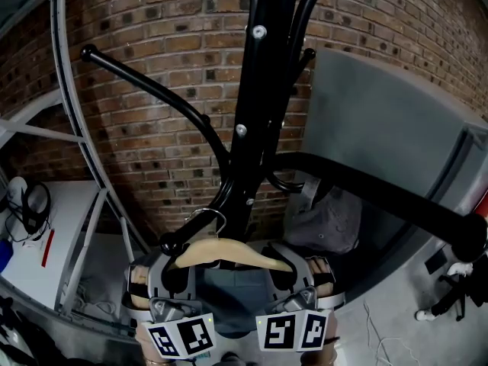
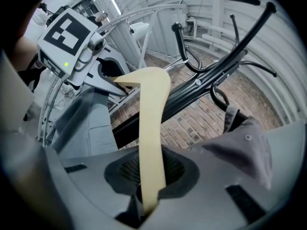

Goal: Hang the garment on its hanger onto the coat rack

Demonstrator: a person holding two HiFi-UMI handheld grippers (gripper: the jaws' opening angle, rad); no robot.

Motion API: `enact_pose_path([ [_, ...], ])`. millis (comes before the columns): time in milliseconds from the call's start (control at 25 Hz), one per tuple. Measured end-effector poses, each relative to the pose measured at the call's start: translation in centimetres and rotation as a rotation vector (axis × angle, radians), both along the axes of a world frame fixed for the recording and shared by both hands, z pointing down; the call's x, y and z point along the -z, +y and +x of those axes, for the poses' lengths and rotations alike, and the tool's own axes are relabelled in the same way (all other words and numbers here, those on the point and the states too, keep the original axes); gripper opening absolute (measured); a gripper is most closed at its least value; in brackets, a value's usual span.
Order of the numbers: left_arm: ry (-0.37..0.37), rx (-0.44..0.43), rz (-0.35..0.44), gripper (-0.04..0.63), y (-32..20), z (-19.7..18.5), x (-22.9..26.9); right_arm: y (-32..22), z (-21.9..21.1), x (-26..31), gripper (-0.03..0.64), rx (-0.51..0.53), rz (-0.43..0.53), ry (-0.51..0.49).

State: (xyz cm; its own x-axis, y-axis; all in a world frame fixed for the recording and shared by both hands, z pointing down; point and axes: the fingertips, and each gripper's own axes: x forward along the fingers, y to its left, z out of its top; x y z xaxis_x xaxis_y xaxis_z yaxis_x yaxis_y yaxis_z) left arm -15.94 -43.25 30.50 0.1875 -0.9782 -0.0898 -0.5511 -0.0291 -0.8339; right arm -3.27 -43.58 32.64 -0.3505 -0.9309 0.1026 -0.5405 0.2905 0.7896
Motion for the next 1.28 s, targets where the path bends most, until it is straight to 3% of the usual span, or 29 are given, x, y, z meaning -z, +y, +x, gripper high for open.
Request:
enact_pose_path([
  [560,0.087,-0.132,-0.017,0.118,1.3,1.2,0.3,1.1,0.0,0.1,0.071,0.036,-0.021,-0.052],
  [840,0.077,-0.133,-0.019,0.152,2.9,1.5,0.4,3.1,-0.5,0.9,0.112,0.084,-0.011,-0.07],
  [1280,0.094,-0.085,0.054,0.158,7.2,0.6,1.7,6.7,-0.6,1.7,0.127,0.133,0.008,-0.107],
])
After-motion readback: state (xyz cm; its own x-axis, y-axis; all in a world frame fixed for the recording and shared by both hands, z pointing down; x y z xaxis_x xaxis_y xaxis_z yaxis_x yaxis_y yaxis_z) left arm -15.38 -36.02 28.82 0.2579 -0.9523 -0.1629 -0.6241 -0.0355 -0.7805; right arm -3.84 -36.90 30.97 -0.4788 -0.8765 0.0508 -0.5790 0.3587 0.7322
